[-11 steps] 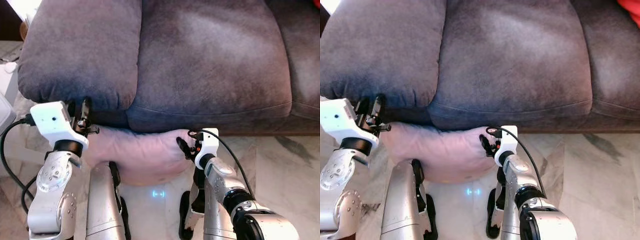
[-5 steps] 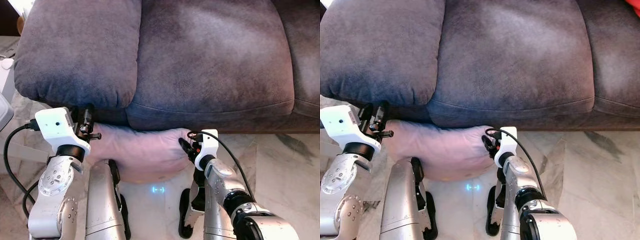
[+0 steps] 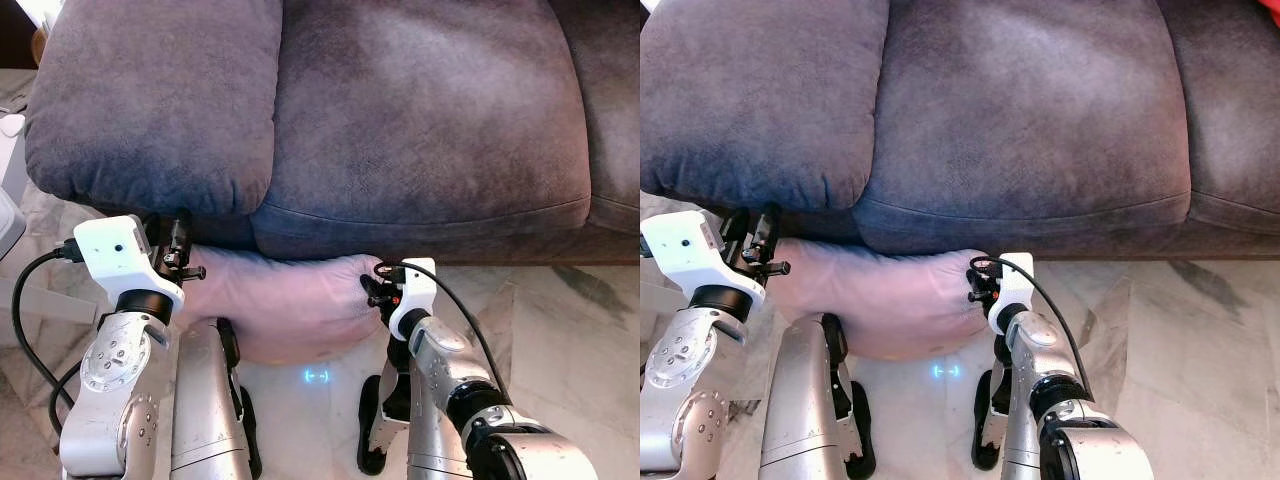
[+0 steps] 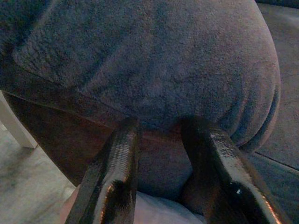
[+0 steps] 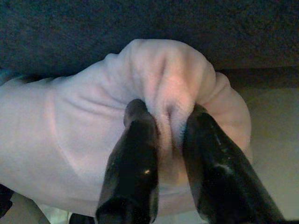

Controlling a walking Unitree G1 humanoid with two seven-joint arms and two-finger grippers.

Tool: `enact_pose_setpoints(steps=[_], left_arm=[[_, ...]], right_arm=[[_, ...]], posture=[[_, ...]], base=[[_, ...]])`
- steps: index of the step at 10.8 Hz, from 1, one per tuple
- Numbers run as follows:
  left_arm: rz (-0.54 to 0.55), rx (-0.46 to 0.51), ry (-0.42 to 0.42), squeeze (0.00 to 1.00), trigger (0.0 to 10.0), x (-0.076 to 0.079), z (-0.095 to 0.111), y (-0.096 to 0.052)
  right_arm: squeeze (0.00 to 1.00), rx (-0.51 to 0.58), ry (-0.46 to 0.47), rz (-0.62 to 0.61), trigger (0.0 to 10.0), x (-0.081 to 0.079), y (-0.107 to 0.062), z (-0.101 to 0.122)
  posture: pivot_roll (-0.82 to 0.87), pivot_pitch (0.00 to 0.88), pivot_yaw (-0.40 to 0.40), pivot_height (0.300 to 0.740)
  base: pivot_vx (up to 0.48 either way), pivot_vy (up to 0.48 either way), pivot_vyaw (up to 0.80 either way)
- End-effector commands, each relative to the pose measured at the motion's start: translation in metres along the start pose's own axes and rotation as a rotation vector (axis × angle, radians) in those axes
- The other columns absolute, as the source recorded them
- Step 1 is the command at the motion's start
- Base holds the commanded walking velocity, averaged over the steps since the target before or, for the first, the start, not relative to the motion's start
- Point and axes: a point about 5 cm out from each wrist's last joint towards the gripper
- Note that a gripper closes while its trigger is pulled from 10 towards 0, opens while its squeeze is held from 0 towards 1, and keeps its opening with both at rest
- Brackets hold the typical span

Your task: Move the pillow to the sofa from floor

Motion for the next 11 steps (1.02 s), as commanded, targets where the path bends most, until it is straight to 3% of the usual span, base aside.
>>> enact_pose_setpoints(steps=[1,6,10,11], left_arm=[[0.010,0.002,0.002,0.00,10.0,-0.001,0.003,-0.004],[0.014,0.005,0.004,0.00,10.0,-0.003,0.000,0.000],[0.013,0.024,0.002,0.00,10.0,-0.005,-0.004,0.010],[0.015,0.033,0.000,0.00,10.0,-0.006,-0.004,0.013]], right_arm=[[0.00,-0.068,0.021,0.011,0.0,-0.005,-0.006,-0.021],[0.00,-0.048,0.023,0.015,0.0,-0.007,-0.004,-0.017],[0.00,-0.011,0.014,0.020,0.0,-0.006,-0.001,-0.007],[0.00,0.004,0.006,0.010,10.0,-0.004,0.000,-0.002]], posture=[[0.28,0.465,-0.008,0.486],[0.27,0.438,-0.012,0.486],[0.27,0.360,-0.024,0.486],[0.26,0.341,-0.028,0.486]], base=[[0.000,0.000,0.00],[0.000,0.000,0.00],[0.000,0.000,0.00],[0.000,0.000,0.00]])
Point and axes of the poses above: a point about 5 cm out from each wrist's last joint towards the gripper, its own y axis pointing out of the wrist towards the gripper, its own z axis along the axis of the wrist's last joint, x = y × z, and after that the axes turned 15 degrees about -y, right-handed
